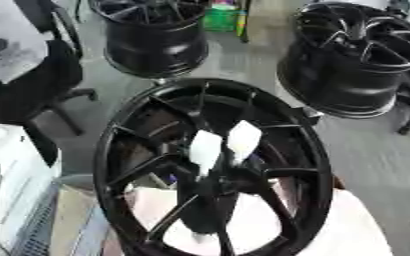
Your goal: Pull the pin out of the wheel hub.
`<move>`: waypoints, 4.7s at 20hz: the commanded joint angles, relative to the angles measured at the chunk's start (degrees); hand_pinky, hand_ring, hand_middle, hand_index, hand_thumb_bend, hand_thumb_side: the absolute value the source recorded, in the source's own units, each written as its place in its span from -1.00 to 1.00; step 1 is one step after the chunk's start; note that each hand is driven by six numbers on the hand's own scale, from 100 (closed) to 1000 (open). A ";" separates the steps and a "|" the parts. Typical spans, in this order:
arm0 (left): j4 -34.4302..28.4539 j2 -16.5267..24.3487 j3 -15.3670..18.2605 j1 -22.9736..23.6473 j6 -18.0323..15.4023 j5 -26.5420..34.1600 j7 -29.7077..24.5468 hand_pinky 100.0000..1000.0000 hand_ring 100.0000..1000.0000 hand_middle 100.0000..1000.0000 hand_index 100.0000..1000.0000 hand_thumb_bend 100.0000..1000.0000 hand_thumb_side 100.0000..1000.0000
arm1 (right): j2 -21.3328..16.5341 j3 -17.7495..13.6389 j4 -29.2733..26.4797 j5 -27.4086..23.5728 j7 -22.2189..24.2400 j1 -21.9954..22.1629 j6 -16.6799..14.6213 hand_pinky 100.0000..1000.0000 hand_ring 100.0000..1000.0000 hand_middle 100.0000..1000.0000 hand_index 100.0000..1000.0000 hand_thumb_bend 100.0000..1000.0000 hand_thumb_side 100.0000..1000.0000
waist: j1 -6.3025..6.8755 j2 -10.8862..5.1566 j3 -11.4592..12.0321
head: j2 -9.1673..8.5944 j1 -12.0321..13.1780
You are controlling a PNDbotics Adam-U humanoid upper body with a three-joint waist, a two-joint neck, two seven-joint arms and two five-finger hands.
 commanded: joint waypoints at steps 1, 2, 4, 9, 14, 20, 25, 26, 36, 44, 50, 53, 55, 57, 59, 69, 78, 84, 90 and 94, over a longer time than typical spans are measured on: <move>-0.95 0.55 0.34 -0.54 -0.05 0.04 0.19 0.45 0.69 0.27 0.64 -1.00 0.33 | -1.73 -1.22 0.20 -0.15 -0.44 -0.60 0.05 0.56 0.42 0.44 0.50 -1.00 -0.28 | 0.19 -0.52 -0.15 | -0.66 -0.05; -0.95 0.55 0.34 -0.53 -0.04 0.03 0.20 0.45 0.69 0.27 0.64 -1.00 0.33 | -1.81 -1.30 0.49 -0.15 -0.59 -0.48 0.11 0.56 0.42 0.44 0.50 -1.00 -0.27 | 0.19 -0.52 -0.15 | -0.67 -0.09; -0.95 0.56 0.36 -0.54 -0.06 0.02 0.24 0.45 0.69 0.27 0.64 -1.00 0.33 | -1.89 -1.54 0.87 -0.24 -1.07 -0.22 0.20 0.55 0.42 0.43 0.49 -1.00 -0.26 | 0.19 -0.53 -0.12 | -0.76 -0.02; -0.95 0.57 0.31 -0.63 -0.08 -0.02 0.20 0.45 0.69 0.27 0.64 -1.00 0.32 | -2.13 -1.58 1.08 -0.35 -1.34 0.16 0.12 0.56 0.43 0.44 0.50 -1.00 -0.27 | 0.20 -0.59 -0.04 | -0.77 0.07; -0.95 0.70 0.25 -0.81 -0.15 -0.02 0.19 0.45 0.69 0.27 0.64 -1.00 0.32 | -3.09 0.49 0.91 1.85 1.32 -1.43 0.16 0.59 0.45 0.45 0.52 -1.00 -0.30 | 0.16 -0.63 0.16 | -0.62 -0.12; -0.95 0.90 -0.02 -1.02 -0.09 0.12 -0.07 0.45 0.69 0.27 0.65 -1.00 0.32 | -4.53 6.77 0.40 9.52 10.07 -5.40 -1.61 0.65 0.51 0.47 0.59 -1.00 -0.37 | -0.12 -0.60 0.63 | -0.49 -1.18; -0.95 1.11 -0.15 -1.04 0.06 0.23 -0.24 0.45 0.69 0.27 0.65 -1.00 0.32 | -5.80 12.41 -0.59 13.71 18.55 -7.57 -6.01 0.70 0.56 0.49 0.63 -1.00 -0.33 | -0.49 -0.59 1.02 | -0.45 -1.96; -0.95 1.14 -0.19 -1.09 0.06 0.26 -0.26 0.45 0.69 0.27 0.65 -1.00 0.32 | -5.95 13.46 -0.90 14.39 20.18 -7.87 -6.97 0.71 0.57 0.50 0.63 -1.00 -0.30 | -0.58 -0.58 1.10 | -0.48 -2.11; -0.95 1.23 -0.35 -0.93 0.25 0.51 -0.45 0.45 0.69 0.27 0.65 -1.00 0.33 | -1.82 21.23 -1.19 16.53 32.84 -15.67 -12.38 0.74 0.62 0.53 0.67 -0.89 -0.22 | -0.74 -0.68 1.17 | -0.37 -2.67; -0.95 1.09 -0.47 -0.87 0.32 0.63 -0.62 0.45 0.69 0.27 0.65 -1.00 0.33 | 0.34 25.75 -5.18 19.51 30.53 -17.48 -8.62 0.73 0.62 0.52 0.66 -0.81 -0.22 | -0.72 -0.68 1.17 | -0.59 -2.79; -0.95 1.03 -0.60 -0.87 0.36 0.71 -0.83 0.45 0.69 0.26 0.65 -1.00 0.33 | 1.11 27.94 -8.10 20.45 29.73 -17.32 -6.56 0.72 0.62 0.53 0.67 -0.75 -0.27 | -0.69 -0.60 1.19 | -0.62 -2.63; -0.95 1.00 -0.63 -0.80 0.39 0.75 -0.88 0.45 0.69 0.26 0.65 -1.00 0.33 | 1.57 28.93 -9.23 20.73 29.72 -17.32 -5.88 0.72 0.62 0.53 0.66 -0.73 -0.30 | -0.71 -0.58 1.25 | -0.62 -2.54; -0.95 0.97 -0.66 -0.77 0.42 0.77 -0.92 0.45 0.69 0.26 0.65 -1.00 0.33 | 1.89 29.61 -10.31 21.57 29.86 -17.36 -5.35 0.73 0.62 0.53 0.67 -0.71 -0.32 | -0.71 -0.55 1.30 | -0.66 -2.26; -0.95 0.91 -0.67 -0.75 0.45 0.79 -0.94 0.45 0.69 0.26 0.65 -1.00 0.33 | 2.26 30.07 -10.98 22.77 29.68 -17.40 -4.69 0.73 0.63 0.54 0.67 -0.68 -0.35 | -0.71 -0.54 1.32 | -0.66 -1.90; -0.95 0.88 -0.67 -0.74 0.45 0.81 -0.95 0.45 0.69 0.26 0.65 -1.00 0.33 | 2.50 30.37 -11.24 23.99 29.24 -17.27 -4.13 0.73 0.63 0.54 0.67 -0.67 -0.37 | -0.71 -0.52 1.32 | -0.80 -1.68; -0.95 0.75 -0.77 -0.55 0.55 0.90 -1.10 0.45 0.69 0.27 0.65 -1.00 0.33 | 4.51 31.75 -11.16 26.52 28.66 -18.27 -2.70 0.74 0.65 0.59 0.69 -0.60 -0.49 | -0.66 -0.46 1.27 | -0.84 -1.36; -0.95 0.53 -0.65 -0.41 0.64 0.94 -0.99 0.46 0.69 0.27 0.65 -1.00 0.34 | 8.44 33.50 -8.33 27.27 30.47 -19.98 -3.08 0.74 0.68 0.63 0.72 -0.55 -0.62 | -0.60 -0.39 1.50 | -0.82 -1.25; -0.95 0.38 -0.70 -0.42 0.71 1.06 -1.11 0.46 0.69 0.27 0.65 -1.00 0.34 | 10.17 33.58 -5.77 27.96 33.41 -20.19 -6.41 0.78 0.72 0.66 0.76 -0.30 -0.83 | -0.63 -0.25 1.65 | -1.12 -1.17; -0.95 0.30 -0.61 -0.46 0.70 1.13 -0.99 0.46 0.69 0.27 0.65 -1.00 0.34 | 12.11 33.87 -3.65 28.40 35.08 -20.91 -9.34 0.79 0.73 0.68 0.78 -0.22 -0.92 | -0.67 -0.06 1.81 | -1.13 -1.11; -0.95 0.32 -0.61 -0.47 0.77 1.14 -0.94 0.46 0.69 0.27 0.65 -1.00 0.34 | 13.27 33.98 -2.16 28.57 34.96 -21.67 -10.18 0.79 0.72 0.68 0.79 -0.22 -0.94 | -0.77 0.10 1.92 | -1.30 -1.16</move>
